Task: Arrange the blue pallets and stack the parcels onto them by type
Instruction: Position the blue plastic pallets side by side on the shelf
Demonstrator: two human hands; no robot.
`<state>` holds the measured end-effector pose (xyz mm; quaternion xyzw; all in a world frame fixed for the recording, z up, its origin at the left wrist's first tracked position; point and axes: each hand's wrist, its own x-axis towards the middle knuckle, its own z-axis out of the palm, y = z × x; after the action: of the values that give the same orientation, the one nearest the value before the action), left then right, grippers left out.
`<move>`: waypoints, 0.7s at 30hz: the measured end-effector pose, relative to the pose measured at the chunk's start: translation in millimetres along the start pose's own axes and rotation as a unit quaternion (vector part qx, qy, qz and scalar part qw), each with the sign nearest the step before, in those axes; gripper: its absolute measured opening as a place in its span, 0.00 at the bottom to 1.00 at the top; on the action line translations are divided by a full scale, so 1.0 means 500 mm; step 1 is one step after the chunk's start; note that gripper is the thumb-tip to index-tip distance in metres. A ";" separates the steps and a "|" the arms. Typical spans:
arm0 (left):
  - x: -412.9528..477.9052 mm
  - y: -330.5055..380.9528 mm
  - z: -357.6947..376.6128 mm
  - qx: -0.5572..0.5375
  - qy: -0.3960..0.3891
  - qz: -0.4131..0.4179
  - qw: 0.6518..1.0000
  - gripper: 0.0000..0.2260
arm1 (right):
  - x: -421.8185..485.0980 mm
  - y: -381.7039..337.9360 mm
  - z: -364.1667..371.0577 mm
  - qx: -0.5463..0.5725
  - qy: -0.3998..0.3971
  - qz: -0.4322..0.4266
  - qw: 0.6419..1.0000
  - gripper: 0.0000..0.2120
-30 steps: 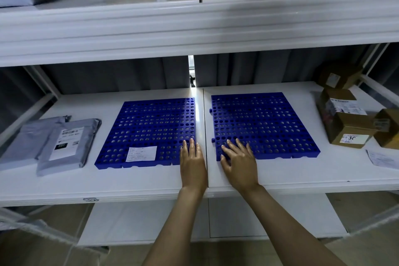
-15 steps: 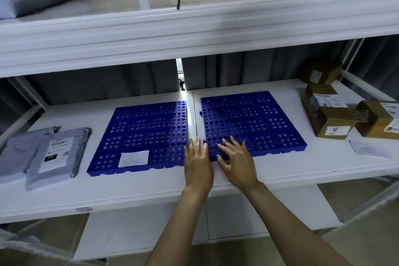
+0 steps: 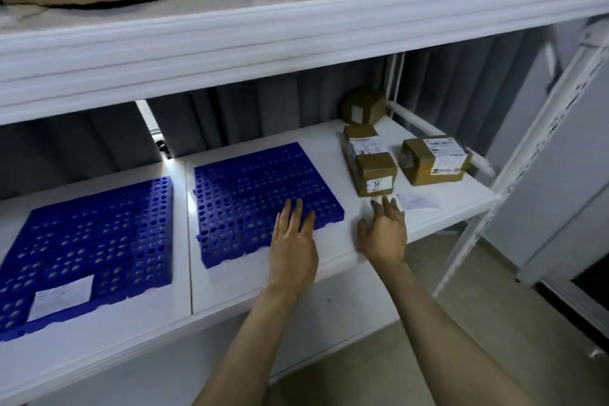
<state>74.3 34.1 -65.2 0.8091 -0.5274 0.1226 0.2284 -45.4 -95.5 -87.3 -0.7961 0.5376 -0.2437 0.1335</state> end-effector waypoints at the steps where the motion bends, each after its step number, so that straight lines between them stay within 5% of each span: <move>1: 0.005 0.013 0.007 -0.001 0.002 0.007 1.000 0.20 | 0.012 0.025 -0.010 -0.017 -0.009 0.020 1.000 0.25; 8: 0.018 0.067 0.033 -0.019 0.032 0.023 0.999 0.22 | 0.086 0.130 -0.020 -0.100 -0.095 0.099 0.985 0.31; 13: 0.019 0.072 0.037 -0.043 0.037 0.011 0.998 0.20 | 0.097 0.132 -0.017 -0.137 0.004 0.054 0.989 0.19; 21: 0.008 0.087 0.034 -0.143 0.012 -0.036 0.989 0.13 | 0.076 0.110 -0.029 -0.097 0.028 0.030 0.994 0.11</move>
<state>35.7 7.9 -67.7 0.7849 -0.5074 0.0476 0.3525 -85.2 -150.8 -91.6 -0.7819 0.5855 -0.2085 0.0480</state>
